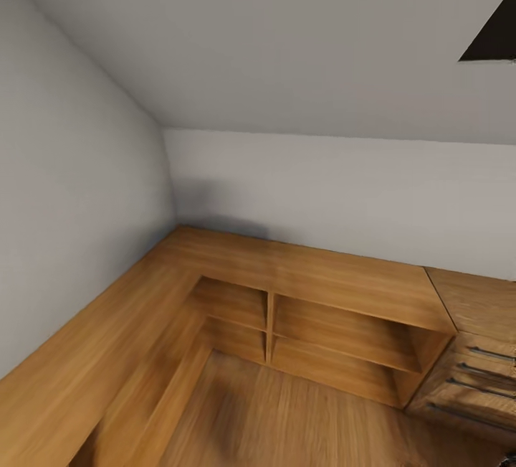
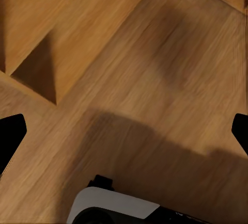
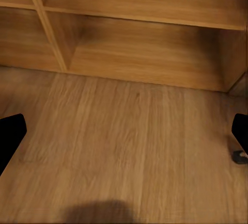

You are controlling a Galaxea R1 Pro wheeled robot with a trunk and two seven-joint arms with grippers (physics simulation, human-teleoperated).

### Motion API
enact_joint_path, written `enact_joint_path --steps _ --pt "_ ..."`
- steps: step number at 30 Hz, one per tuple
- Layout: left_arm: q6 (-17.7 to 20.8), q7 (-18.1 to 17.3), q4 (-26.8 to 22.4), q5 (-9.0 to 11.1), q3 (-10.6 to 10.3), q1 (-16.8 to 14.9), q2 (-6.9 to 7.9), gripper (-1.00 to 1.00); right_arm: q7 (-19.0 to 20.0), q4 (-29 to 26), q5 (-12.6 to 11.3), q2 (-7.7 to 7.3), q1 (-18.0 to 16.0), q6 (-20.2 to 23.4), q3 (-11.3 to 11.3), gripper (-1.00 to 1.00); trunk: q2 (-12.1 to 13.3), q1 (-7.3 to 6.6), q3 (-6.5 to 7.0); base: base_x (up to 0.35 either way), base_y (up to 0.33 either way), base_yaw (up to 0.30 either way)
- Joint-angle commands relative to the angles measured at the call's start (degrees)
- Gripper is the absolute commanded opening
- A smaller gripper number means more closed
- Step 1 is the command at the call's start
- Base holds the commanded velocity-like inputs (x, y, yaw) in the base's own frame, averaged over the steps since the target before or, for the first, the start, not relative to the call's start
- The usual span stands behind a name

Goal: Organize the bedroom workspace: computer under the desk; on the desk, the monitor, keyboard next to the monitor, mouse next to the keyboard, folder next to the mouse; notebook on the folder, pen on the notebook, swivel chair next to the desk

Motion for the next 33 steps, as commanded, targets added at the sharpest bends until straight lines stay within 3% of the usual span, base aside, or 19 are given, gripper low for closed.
enact_joint_path --steps 1,11,27,33 --pt "-0.1 0.0 0.0 0.0 0.2 0.0 -0.02 1.00 -0.5 0.1 0.0 0.01 -0.1 -0.1 0.5 1.00 -0.1 0.06 -0.12 0.222 0.191 -0.300" --pt "-0.1 0.0 0.0 0.1 0.2 0.0 0.03 1.00 -0.5 0.1 0.0 0.01 -0.1 -0.1 0.5 1.00 -0.1 0.06 -0.12 0.150 0.121 -0.300" --pt "-0.1 0.0 0.0 0.1 0.2 0.0 0.03 1.00 -0.5 0.1 0.0 0.01 -0.1 -0.1 0.5 1.00 -0.1 0.06 -0.12 0.017 0.015 -0.300" --pt "-0.1 0.0 0.0 0.1 0.2 0.0 0.03 1.00 -0.5 0.1 0.0 0.01 -0.1 -0.1 0.5 1.00 -0.1 0.06 -0.12 0.071 0.183 -0.300"
